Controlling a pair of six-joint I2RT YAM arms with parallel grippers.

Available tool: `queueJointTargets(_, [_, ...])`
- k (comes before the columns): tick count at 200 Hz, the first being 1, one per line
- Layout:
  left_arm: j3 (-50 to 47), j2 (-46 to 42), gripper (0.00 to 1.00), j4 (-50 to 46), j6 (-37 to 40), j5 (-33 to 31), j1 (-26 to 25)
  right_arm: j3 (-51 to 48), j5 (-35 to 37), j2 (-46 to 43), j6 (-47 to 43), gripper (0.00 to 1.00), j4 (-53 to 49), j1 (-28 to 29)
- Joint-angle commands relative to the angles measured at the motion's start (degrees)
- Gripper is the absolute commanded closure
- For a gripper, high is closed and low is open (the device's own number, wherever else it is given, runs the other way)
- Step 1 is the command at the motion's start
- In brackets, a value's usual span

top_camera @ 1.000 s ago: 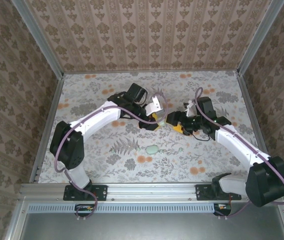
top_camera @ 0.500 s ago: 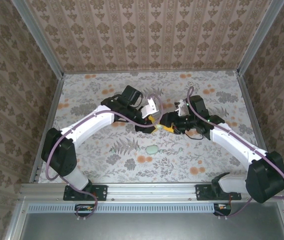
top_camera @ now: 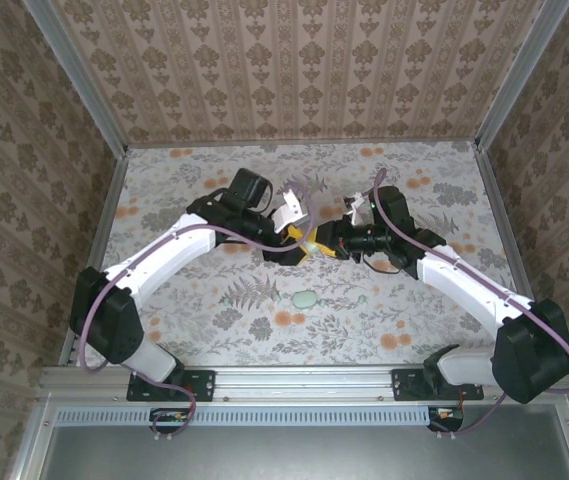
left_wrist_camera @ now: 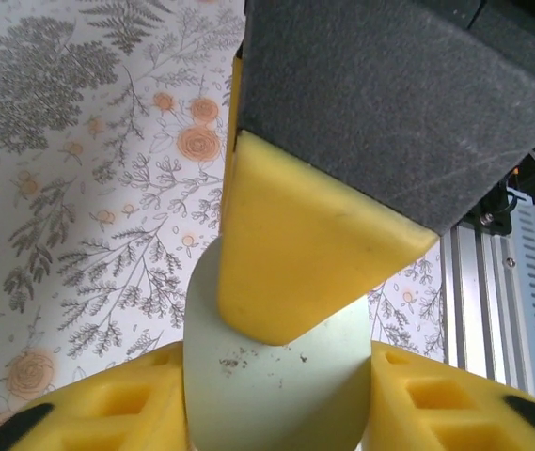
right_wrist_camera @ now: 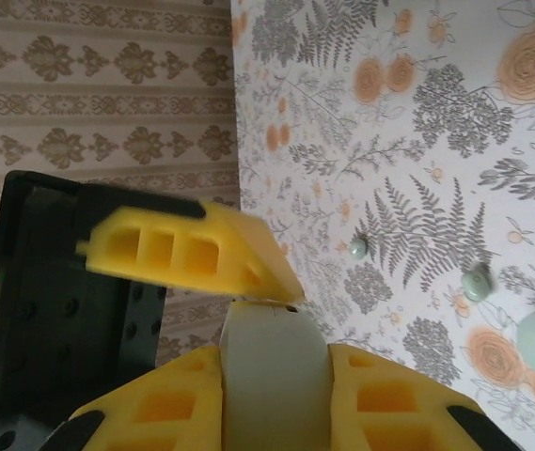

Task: Insert the wireless bluetooth earbuds into the charging case

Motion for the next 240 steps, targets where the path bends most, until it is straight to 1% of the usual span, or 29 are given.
queueJointTargets(1, [-1.91, -4.72, 0.32, 6.4, -7.95, -1.66, 1.36, 1.94, -1.09, 1.74, 4.27, 0.84, 3.68, 0.3])
queueJointTargets(6, [-2.33, -5.36, 0.3, 7.63, -9.98, -2.92, 1.83, 2.1, -0.99, 1.96, 4.81, 0.84, 4.08, 0.3])
queueJointTargets(23, [-3.61, -6.9, 0.29, 12.13, -17.59, -4.26, 4.09, 2.25, -0.87, 2.69, 7.97, 0.84, 7.1, 0.3])
queueJointTargets(33, [-3.67, -7.7, 0.27, 12.82, -20.92, -5.82, 5.13, 2.21, -0.96, 3.42, 10.19, 0.84, 9.78, 0.36])
queueJointTargets(41, [-3.45, -8.5, 0.26, 12.06, -21.16, -5.89, 5.7, 2.46, -0.98, 4.05, 11.5, 0.83, 11.39, 0.32])
queueJointTargets(46, [-3.39, -9.03, 0.24, 11.35, -20.45, -8.29, 5.97, 2.79, -1.0, 4.7, 12.0, 0.83, 11.91, 0.34])
queueJointTargets(53, [-3.24, -10.0, 0.22, 10.24, -19.22, -9.7, 6.29, 3.48, -1.25, 5.08, 12.44, 0.83, 12.73, 0.22])
queueJointTargets(58, [-3.29, -10.73, 0.2, 9.67, -18.53, -10.97, 6.62, 4.24, -1.58, 7.16, 12.88, 0.83, 13.08, 0.21])
queueJointTargets(65, [-3.53, -11.77, 0.19, 9.62, -18.17, -11.39, 7.39, 5.07, -2.2, 8.35, 13.63, 0.83, 13.88, 0.21])
queueJointTargets(81, [-6.72, -13.76, 0.17, 14.18, -20.14, -7.93, 10.15, 6.45, -3.49, 10.46, 15.88, 0.83, 15.88, 0.13])
queueJointTargets(86, [-8.38, -14.42, 0.17, 16.87, -21.57, -6.77, 11.12, 6.48, -3.5, 10.81, 16.98, 0.83, 16.87, 0.16])
queueJointTargets(89, [-9.36, -14.69, 0.17, 18.67, -22.6, -4.41, 11.79, 6.41, -3.51, 10.96, 17.61, 0.83, 17.56, 0.2])
queueJointTargets(98, [-12.57, -15.44, 0.17, 24.82, -25.75, -0.56, 12.32, 6.06, -3.75, 11.19, 19.76, 0.83, 20.08, 0.13])
queueJointTargets(100, [-13.32, -15.58, 0.17, 26.23, -26.48, 0.14, 13.67, 6.04, -3.81, 11.23, 20.19, 0.83, 20.66, 0.08])
queueJointTargets(103, [-14.4, -15.83, 0.17, 28.4, -27.46, 0.94, 14.24, 5.97, -3.96, 11.24, 20.72, 0.83, 21.37, 0.16])
queueJointTargets(115, [-18.65, -16.8, 0.18, 36.72, -30.2, 4.6, 14.75, 6.24, -4.27, 11.17, 21.95, 0.83, 22.49, 0.03])
queueJointTargets(134, [-23.24, -18.05, 0.19, 46.48, -32.13, 7.48, 14.7, 7.13, -4.86, 10.73, 22.66, 0.83, 22.39, -0.14])
queueJointTargets(151, [-25.03, -19.06, 0.19, 49.79, -30.34, 10.74, 14.69, 7.36, -5.17, 10.45, 24.06, 0.83, 23.75, -0.67])
queueJointTargets(166, [-26.11, -19.69, 0.19, 51.38, -29.72, 10.8, 14.79, 6.97, -5.18, 10.12, 26.13, 0.83, 26.73, -1.4])
queueJointTargets(186, [-25.94, -18.32, 0.23, 54.82, -32.56, 11.63, 14.97, 5.92, -4.69, 9.04, 28.83, 0.83, 30.65, -2.3])
queueJointTargets(215, [-25.18, -15.35, 0.24, 62.76, -36.42, 14.96, 14.8, 5.06, -4.3, 6.79, 30.07, 0.83, 31.5, -3.38])
queueJointTargets(240, [-24.33, -14.48, 0.25, 63.06, -33.77, 14.42, 13.96, 4.81, -4.25, 5.87, 31.58, 0.82, 31.74, -4.31])
